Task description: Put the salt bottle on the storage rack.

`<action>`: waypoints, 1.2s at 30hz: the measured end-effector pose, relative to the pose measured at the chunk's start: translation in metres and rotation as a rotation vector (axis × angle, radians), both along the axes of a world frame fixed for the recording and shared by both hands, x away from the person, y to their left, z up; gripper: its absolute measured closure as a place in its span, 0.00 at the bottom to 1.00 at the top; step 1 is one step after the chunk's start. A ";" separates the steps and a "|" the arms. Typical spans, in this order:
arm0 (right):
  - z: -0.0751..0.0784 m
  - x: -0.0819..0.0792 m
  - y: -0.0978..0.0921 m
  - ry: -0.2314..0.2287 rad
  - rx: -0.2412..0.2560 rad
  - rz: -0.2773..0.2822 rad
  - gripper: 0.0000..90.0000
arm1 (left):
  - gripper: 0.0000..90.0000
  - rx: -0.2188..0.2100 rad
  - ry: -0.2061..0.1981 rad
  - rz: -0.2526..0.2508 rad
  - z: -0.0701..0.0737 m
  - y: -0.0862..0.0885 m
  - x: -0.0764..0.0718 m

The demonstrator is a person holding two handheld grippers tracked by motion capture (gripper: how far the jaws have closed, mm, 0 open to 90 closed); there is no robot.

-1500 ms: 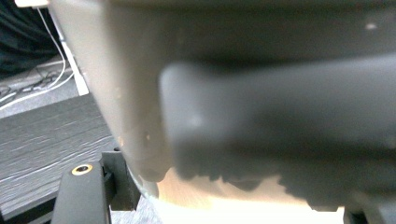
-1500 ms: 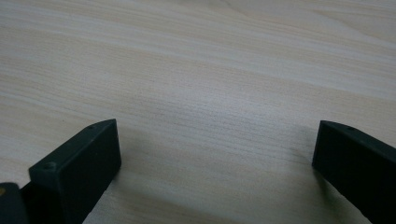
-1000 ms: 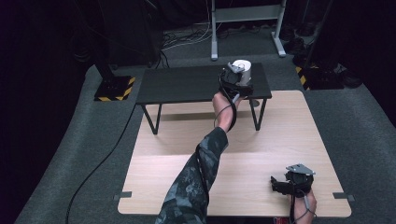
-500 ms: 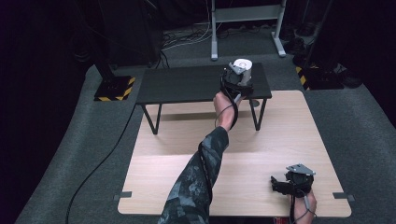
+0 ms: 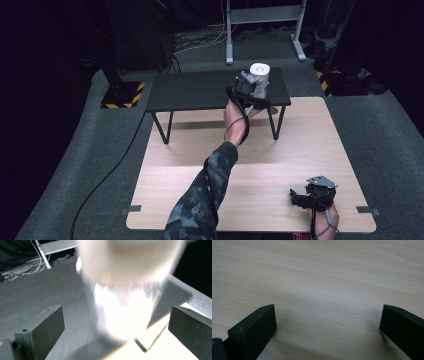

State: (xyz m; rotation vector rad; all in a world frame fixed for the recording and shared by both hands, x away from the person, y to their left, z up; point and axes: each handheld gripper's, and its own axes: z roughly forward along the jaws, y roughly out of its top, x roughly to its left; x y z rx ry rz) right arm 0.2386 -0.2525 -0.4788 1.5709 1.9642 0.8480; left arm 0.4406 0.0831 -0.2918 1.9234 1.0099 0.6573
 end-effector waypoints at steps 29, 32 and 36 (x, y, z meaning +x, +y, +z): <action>0.001 0.001 0.004 0.008 -0.011 -0.025 0.00 | 0.01 0.087 0.304 0.097 -0.164 0.183 -0.164; 0.001 0.001 0.005 0.005 -0.014 -0.029 0.00 | 0.01 0.067 0.309 0.089 -0.169 0.184 -0.164; 0.000 0.000 0.005 0.004 -0.017 -0.032 0.00 | 0.00 0.083 0.280 0.082 -0.174 0.180 -0.167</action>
